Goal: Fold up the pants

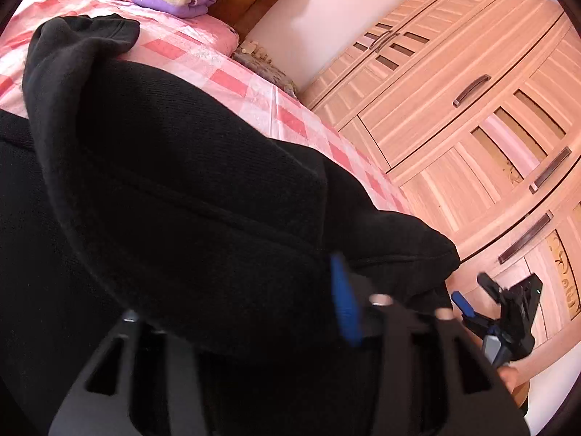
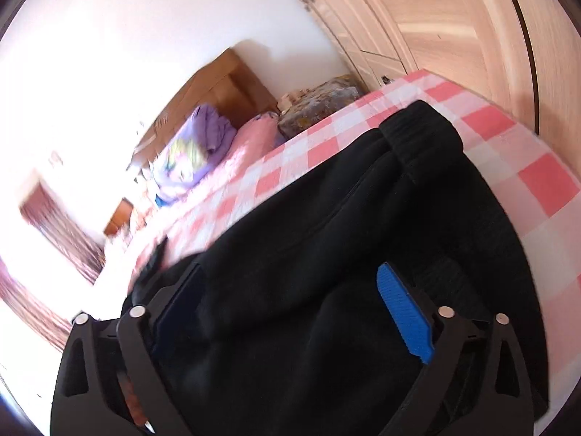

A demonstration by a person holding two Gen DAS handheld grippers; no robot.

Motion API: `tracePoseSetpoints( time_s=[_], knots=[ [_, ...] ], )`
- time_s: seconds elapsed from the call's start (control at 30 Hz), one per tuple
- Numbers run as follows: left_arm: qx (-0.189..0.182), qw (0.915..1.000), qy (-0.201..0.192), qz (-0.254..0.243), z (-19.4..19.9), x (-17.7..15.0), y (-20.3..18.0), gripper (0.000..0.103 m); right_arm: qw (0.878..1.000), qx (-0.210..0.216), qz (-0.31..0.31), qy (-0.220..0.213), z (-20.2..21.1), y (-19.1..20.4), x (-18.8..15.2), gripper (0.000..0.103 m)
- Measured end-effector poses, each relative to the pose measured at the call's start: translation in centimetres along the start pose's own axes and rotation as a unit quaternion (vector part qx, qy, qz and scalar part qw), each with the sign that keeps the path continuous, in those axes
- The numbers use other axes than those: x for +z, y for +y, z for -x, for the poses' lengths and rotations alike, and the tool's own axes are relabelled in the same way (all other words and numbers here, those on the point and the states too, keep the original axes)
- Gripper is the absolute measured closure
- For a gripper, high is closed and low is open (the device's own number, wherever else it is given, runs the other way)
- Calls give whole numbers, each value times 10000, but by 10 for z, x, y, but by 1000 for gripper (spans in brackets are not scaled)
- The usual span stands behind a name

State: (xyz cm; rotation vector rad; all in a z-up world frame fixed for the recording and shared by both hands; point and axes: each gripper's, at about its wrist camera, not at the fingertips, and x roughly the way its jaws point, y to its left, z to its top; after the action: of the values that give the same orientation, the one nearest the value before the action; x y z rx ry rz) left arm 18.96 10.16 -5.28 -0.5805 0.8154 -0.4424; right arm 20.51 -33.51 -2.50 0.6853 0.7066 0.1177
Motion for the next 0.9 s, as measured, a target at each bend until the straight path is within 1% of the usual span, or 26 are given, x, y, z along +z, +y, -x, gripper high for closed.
tracePoseSetpoints(
  time_s=[0.03, 0.07, 0.1, 0.17, 0.23, 0.27, 0.3, 0.33, 0.37, 0.4, 0.5, 0.57, 0.63, 0.7, 0.73, 0.77, 0.8, 0.83, 0.9],
  knots=[
    [-82, 10000, -13, 24, 3, 0, 2, 44, 9998, -46, -175, 42, -2, -5, 0, 23],
    [-186, 9998, -25, 81, 5, 0, 5, 44, 9992, 46, -402, 40, -5, -13, 2, 24],
    [-223, 9997, -42, 116, 6, -2, 4, 44, 9987, 89, -495, -4, -1, -20, 1, 25],
    [-252, 9996, -68, 128, 9, 1, -1, 44, 9971, -178, -717, -163, -5, -31, 4, 26],
    [-229, 9997, -62, 92, 7, 2, -4, 43, 9955, -19, -895, -295, -5, -43, 7, 33],
    [-246, 9996, -66, 84, 7, 2, -4, 42, 9955, -36, -891, -323, -6, -45, 8, 37],
    [-270, 9996, -69, 82, 6, 3, -6, 41, 9961, -15, -819, -329, -7, -46, 11, 54],
    [-305, 9995, -79, 96, 6, 2, -6, 41, 9965, 87, -775, -292, -8, -46, 12, 77],
    [-346, 9993, -97, 127, 7, 2, -4, 41, 9967, 92, -750, -309, -6, -45, 11, 85],
    [-390, 9990, -117, 165, 6, 3, -3, 41, 9967, 111, -684, -428, 0, -43, 9, 89],
    [-511, 9980, -203, 322, 7, 4, -1, 40, 9955, 272, -442, -795, 30, -26, 8, 92],
    [-570, 9972, -259, 408, 9, 5, 0, 37, 9927, 440, -392, -1050, 51, -17, 5, 93],
    [-608, 9965, -287, 504, 8, 7, -1, 32, 9902, 584, -427, -1196, 63, -12, 8, 93],
    [-573, 9957, -266, 683, 6, 11, -1, 32, 9887, 710, -396, -1263, 74, -6, 16, 93],
    [-536, 9951, -237, 795, 4, 14, -2, 40, 9886, 714, -357, -1275, 79, -4, 21, 93],
    [-466, 9947, -209, 897, 3, 18, -2, 56, 9889, 696, -317, -1273, 80, 0, 26, 93],
    [-390, 9949, -163, 919, 2, 24, -5, 88, 9895, 691, -298, -1234, 81, 5, 33, 93],
    [-340, 9956, -153, 864, 3, 33, -12, 93, 9902, 690, -277, -1184, 80, 9, 38, 93],
    [-342, 9970, -286, 627, 12, 62, -31, 93, 9916, 646, -170, -1106, 78, 22, 53, 93]
  ],
)
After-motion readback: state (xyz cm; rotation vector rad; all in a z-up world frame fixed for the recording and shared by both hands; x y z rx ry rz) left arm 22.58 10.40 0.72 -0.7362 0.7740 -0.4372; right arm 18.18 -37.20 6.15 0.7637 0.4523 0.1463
